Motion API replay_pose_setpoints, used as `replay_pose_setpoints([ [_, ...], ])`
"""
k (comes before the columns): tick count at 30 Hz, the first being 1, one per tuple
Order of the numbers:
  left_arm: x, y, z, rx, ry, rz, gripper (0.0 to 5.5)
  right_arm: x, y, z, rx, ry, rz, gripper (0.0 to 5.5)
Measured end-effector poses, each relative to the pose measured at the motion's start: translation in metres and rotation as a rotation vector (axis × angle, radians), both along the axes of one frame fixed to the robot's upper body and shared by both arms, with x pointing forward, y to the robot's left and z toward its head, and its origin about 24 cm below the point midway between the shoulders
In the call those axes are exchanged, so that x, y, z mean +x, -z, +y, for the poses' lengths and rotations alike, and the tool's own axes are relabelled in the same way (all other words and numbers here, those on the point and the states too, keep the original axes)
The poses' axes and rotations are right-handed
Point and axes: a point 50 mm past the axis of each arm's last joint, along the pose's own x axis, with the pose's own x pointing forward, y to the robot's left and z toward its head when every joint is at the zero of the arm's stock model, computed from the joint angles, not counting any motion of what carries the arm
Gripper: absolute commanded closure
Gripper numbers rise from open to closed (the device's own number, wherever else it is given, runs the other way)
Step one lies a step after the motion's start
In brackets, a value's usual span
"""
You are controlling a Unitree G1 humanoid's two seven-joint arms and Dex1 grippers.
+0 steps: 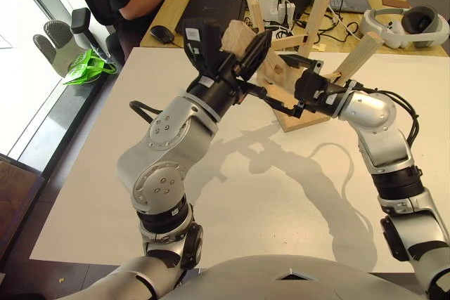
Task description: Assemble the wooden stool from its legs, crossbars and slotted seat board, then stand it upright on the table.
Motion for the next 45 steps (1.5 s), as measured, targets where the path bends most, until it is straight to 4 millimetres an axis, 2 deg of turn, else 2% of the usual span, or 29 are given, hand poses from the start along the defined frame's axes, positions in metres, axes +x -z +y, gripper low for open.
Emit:
replay_pose_setpoints([
  [2,0.001,0.0,0.005,-0.006,-0.029,-0.001,4.49,-0.006,-0.013,-0.009,-0.013,-0.04,-0.003,1.79],
  [4,0.004,-0.003,0.02,-0.018,-0.109,-0.013,4.49,-0.008,-0.03,-0.022,0.007,-0.047,0.033,1.79],
  [6,0.007,-0.005,0.035,-0.028,-0.194,-0.023,4.49,-0.008,-0.057,-0.033,0.103,-0.044,0.063,1.79],
  [8,0.01,-0.007,0.042,-0.049,-0.246,-0.022,4.49,0.002,-0.088,-0.046,0.337,0.022,0.11,1.79],
  [10,0.013,-0.006,0.045,-0.062,-0.278,-0.01,4.49,0.017,-0.125,-0.077,0.668,0.166,0.103,1.79],
  [12,0.013,-0.005,0.044,-0.068,-0.28,-0.003,4.49,0.028,-0.142,-0.108,0.915,0.335,0.086,1.79],
  [13,0.013,-0.005,0.043,-0.07,-0.282,0.001,4.49,0.036,-0.142,-0.13,1.042,0.462,0.085,1.79],
  [16,0.013,-0.002,0.044,-0.074,-0.302,0.017,4.49,0.046,-0.119,-0.187,1.264,0.803,0.09,1.79],
  [18,0.013,0.004,0.044,-0.062,-0.324,0.043,4.49,0.046,-0.101,-0.219,1.305,1.019,0.073,1.79],
  [19,0.013,0.01,0.044,-0.049,-0.34,0.068,4.49,0.043,-0.081,-0.239,1.295,1.171,0.096,1.79],
  [21,0.015,0.013,0.041,-0.033,-0.342,0.078,4.49,0.041,-0.049,-0.25,1.253,1.292,0.178,1.79],
  [23,0.019,0.017,0.035,-0.017,-0.334,0.099,4.49,0.041,-0.01,-0.244,1.2,1.35,0.326,1.79],
  [25,0.024,0.016,0.031,-0.007,-0.331,0.1,4.49,0.045,0.02,-0.222,1.175,1.33,0.475,1.79],
  [26,0.025,0.016,0.03,-0.002,-0.332,0.098,4.49,0.047,0.025,-0.211,1.164,1.301,0.515,1.79],
  [29,0.034,0.019,0.023,0.032,-0.344,0.12,4.49,0.057,0.036,-0.171,1.149,1.14,0.637,1.79],
  [31,0.039,0.019,0.016,0.04,-0.329,0.128,4.49,0.059,0.04,-0.16,1.144,1.103,0.664,1.79],
  [33,0.05,0.018,-0.005,0.06,-0.29,0.147,4.49,0.062,0.042,-0.143,1.157,1.051,0.699,1.79],
  [35,0.051,0.016,-0.021,0.058,-0.257,0.155,4.49,0.065,0.045,-0.13,1.152,1.017,0.731,1.79],
  [36,0.052,0.015,-0.024,0.057,-0.259,0.16,4.49,0.065,0.045,-0.126,1.152,1.005,0.739,1.79],
  [40,0.055,0.019,-0.016,0.092,-0.335,0.174,4.49,0.056,0.042,-0.112,1.139,0.954,0.769,1.79],
  [42,0.053,0.025,-0.003,0.121,-0.37,0.196,4.49,0.043,0.052,-0.104,1.119,0.953,0.828,1.79],
  [45,0.05,0.032,0.017,0.15,-0.441,0.217,4.49,0.032,0.053,-0.095,1.11,0.933,0.869,1.79],
])
